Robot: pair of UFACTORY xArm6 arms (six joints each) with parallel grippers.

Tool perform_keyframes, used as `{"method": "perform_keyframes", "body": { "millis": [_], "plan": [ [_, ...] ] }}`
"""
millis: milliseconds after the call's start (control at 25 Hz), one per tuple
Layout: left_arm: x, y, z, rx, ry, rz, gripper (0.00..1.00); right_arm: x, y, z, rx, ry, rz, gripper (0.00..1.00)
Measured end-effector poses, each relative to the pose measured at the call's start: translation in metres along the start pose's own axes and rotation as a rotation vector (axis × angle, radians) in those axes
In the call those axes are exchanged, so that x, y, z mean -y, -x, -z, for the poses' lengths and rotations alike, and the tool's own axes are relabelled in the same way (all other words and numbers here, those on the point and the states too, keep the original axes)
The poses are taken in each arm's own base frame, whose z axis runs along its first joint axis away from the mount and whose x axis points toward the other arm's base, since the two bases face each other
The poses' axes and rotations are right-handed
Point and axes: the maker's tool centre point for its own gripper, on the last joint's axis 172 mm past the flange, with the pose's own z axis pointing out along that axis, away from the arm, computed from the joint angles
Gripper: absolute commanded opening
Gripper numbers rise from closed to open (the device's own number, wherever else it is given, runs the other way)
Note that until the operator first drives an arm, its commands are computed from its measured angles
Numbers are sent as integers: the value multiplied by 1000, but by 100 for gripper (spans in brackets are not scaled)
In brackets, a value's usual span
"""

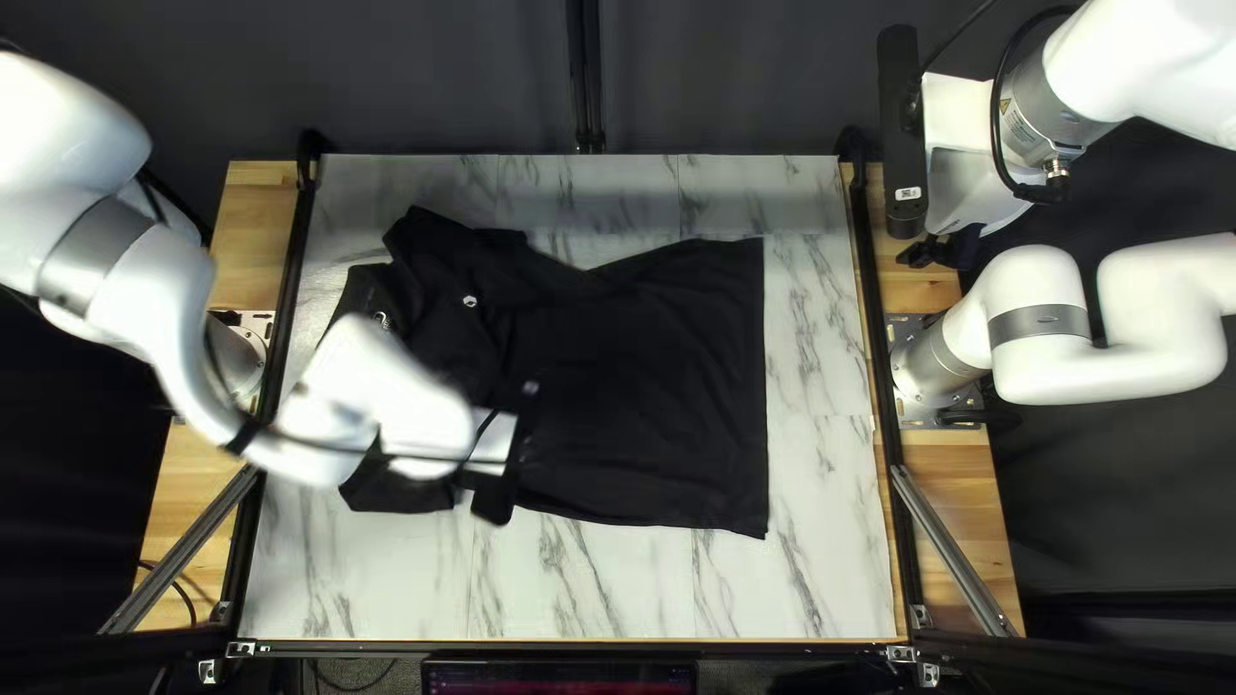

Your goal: Fold t-shirt

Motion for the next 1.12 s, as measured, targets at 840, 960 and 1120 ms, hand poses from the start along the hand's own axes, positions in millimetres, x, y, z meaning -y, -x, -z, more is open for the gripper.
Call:
{"method": "perform_keyframes", "body": {
  "millis": [840,960,1120],
  "plan": [
    [-162,-19,-9,-82,-71,305,100,0,0,0,0,0,0,100],
    [-160,-25,-18,-78,-108,341,100,0,0,0,0,0,0,100],
    [-148,-23,-34,-67,-139,365,100,0,0,0,0,0,0,100]
  ]
}}
